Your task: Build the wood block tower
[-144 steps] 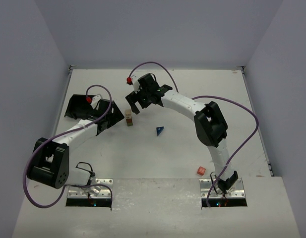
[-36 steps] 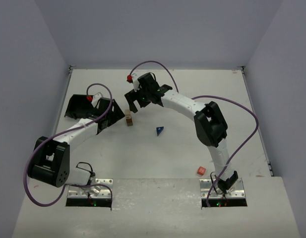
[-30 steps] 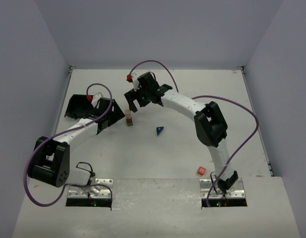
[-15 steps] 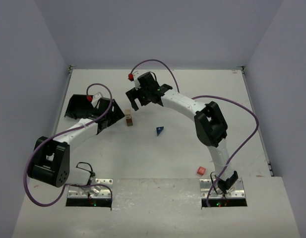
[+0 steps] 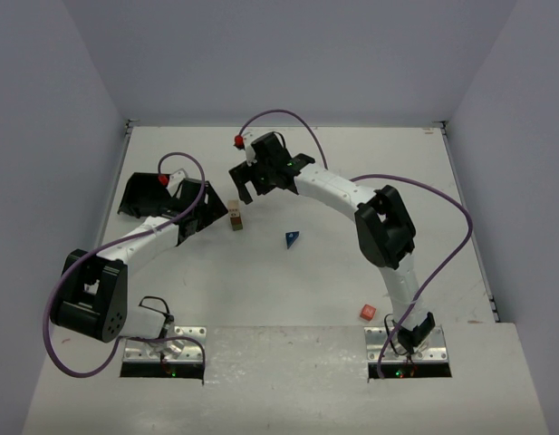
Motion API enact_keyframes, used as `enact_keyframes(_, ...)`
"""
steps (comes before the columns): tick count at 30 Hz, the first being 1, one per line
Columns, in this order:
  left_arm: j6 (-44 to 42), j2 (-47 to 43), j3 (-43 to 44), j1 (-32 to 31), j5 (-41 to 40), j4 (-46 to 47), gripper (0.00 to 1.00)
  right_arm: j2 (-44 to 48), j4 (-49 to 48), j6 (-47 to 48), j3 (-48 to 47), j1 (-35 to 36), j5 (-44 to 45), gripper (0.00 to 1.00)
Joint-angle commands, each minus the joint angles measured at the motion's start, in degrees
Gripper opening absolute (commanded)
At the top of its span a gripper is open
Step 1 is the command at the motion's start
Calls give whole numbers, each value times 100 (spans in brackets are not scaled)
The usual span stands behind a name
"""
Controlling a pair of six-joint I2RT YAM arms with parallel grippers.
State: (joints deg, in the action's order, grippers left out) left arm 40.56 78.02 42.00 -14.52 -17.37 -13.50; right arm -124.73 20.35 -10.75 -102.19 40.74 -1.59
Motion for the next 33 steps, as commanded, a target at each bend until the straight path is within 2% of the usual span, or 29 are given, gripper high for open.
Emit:
enact_keyframes(1,-28,-46,230,73,-51,131,100,36,17,-203,-92,39,-82,99)
enact_keyframes(28,-66,2,247,73,58,190,100,45,205,-541,-55,136,141,99)
enact_keyframes(33,-73,12,239,64,91,198,100,112,190,-595,-46,144,487,99)
